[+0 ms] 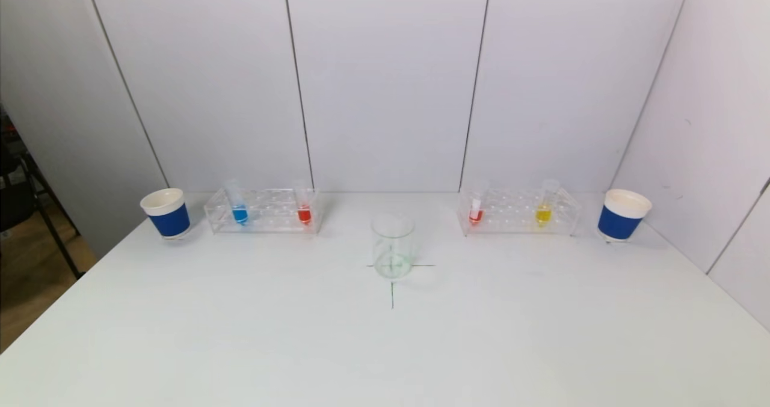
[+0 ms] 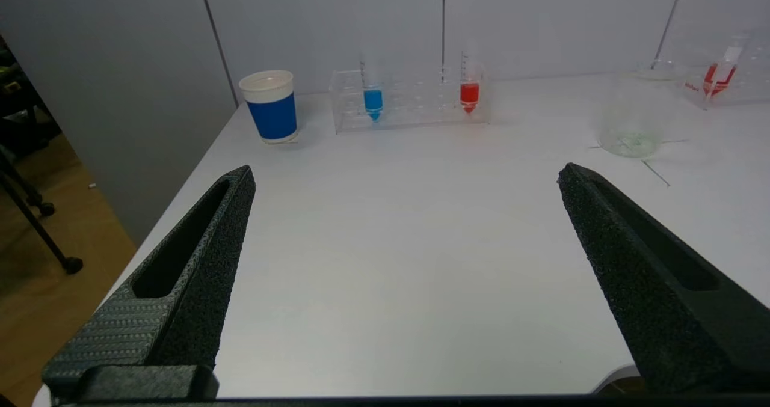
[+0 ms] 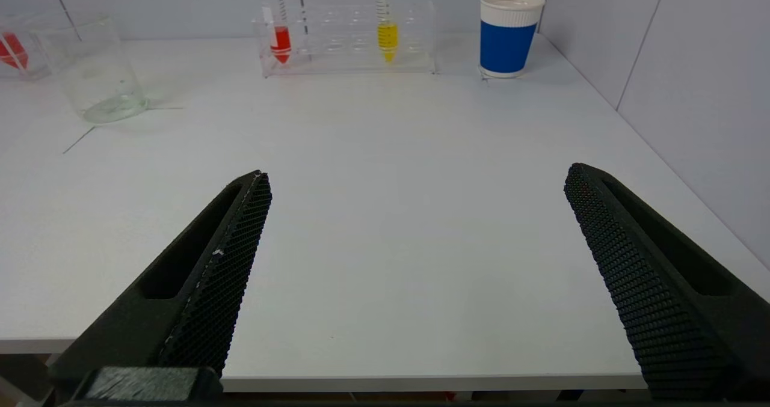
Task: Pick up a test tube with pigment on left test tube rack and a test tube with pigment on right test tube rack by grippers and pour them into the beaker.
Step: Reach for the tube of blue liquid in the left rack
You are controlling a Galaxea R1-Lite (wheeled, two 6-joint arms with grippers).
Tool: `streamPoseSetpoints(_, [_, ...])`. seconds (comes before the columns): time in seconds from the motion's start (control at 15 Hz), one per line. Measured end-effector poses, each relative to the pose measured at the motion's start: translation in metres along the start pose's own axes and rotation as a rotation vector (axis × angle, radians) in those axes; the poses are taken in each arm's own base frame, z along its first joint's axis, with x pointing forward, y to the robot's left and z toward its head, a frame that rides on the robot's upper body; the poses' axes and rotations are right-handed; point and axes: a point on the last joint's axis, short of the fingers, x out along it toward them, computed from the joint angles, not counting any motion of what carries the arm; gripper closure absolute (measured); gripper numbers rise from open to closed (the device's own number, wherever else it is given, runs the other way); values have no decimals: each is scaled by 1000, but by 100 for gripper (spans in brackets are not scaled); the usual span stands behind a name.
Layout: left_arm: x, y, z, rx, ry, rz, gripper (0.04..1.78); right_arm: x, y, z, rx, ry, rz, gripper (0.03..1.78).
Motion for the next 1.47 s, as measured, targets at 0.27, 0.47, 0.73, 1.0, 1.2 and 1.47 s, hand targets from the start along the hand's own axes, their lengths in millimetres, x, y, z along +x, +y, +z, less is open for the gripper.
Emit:
streamPoseSetpoints(0.27, [19,3,60,4,-35,-1,6,0,0,0,0,0,0,4])
streamPoseSetpoints(0.47, [45,5,95,15,-47,1,6,0,0,0,0,0,0,4])
streamPoseSetpoints(0.73, [89,6,121,32,-42,2,6,0,0,0,0,0,0,4])
streamPoseSetpoints(1.0, [131,7,121,27,-4,4,6,0,0,0,0,0,0,4])
streamPoseSetpoints(1.2, [156,7,108,19,67,2,6,0,0,0,0,-1,1,4])
streamPoseSetpoints(1.47, [194,7,83,17,106,8,6,0,0,0,0,0,1,4])
